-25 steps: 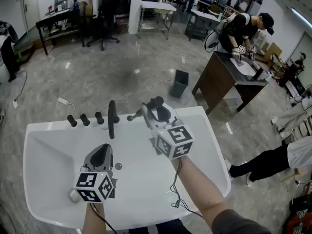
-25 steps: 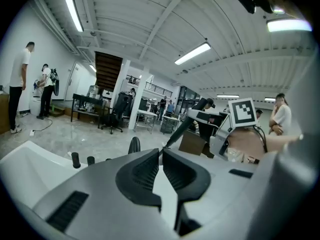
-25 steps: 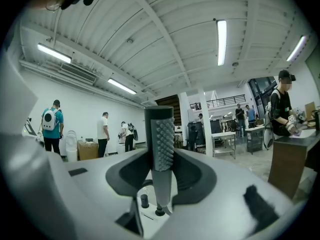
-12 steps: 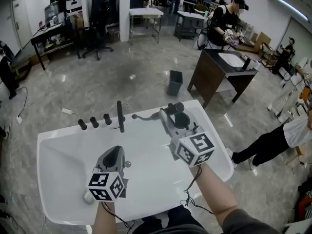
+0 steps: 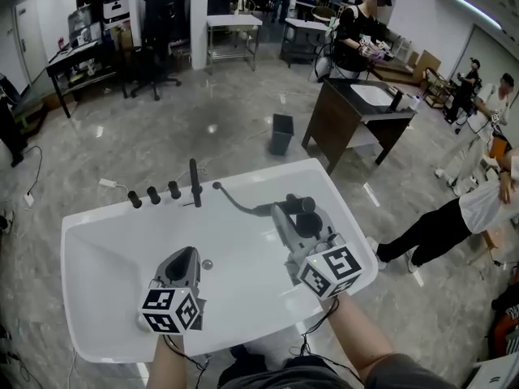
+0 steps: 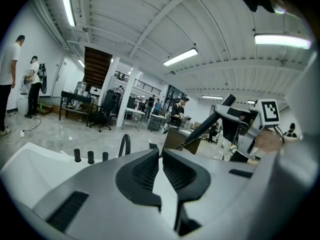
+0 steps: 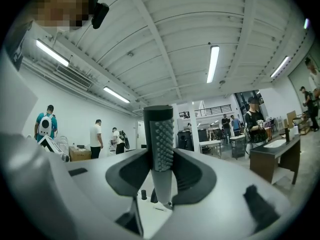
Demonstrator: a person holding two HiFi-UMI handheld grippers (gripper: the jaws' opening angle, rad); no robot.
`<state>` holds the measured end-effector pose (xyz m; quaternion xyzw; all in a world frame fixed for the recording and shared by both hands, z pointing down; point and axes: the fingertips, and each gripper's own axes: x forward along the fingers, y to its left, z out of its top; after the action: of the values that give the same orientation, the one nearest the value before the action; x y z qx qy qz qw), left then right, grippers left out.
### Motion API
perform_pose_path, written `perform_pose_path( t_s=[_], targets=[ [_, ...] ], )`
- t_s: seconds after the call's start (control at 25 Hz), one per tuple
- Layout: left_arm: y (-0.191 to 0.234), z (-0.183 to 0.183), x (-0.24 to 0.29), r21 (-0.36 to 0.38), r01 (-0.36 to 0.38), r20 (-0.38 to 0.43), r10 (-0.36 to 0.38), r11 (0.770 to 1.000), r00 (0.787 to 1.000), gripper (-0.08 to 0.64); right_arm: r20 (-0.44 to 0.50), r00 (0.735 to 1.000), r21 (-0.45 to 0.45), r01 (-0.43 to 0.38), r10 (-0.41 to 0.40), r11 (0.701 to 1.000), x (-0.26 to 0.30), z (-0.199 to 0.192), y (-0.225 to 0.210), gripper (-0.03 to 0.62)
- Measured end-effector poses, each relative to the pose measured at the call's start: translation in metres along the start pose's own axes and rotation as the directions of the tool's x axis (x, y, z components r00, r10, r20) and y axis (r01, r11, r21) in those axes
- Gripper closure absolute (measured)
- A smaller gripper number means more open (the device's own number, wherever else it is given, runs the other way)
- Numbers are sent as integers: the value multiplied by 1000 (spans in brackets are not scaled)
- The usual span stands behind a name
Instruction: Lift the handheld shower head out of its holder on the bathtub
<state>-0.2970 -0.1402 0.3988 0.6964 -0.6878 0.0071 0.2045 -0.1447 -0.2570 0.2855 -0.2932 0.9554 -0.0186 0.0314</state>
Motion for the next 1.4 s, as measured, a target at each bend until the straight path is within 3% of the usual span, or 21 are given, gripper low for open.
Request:
perform_pose_path(
  t_s=[0.44,0.68,1.4],
  targets=[
    [-109,-32,-34,16,-45,38,44,999,998,528,45,998,22,-54,53,998,-126,2,-26,448],
    [-141,-27,-48,25,-57,52,56,998,997,528,27,997,26,-78,77,997,-156,7,-22,448],
    [-260,-81,-112,8,-70,69,69,998,995,528,48,985,38,-166,164,985,-307,3,-9,448]
  ],
)
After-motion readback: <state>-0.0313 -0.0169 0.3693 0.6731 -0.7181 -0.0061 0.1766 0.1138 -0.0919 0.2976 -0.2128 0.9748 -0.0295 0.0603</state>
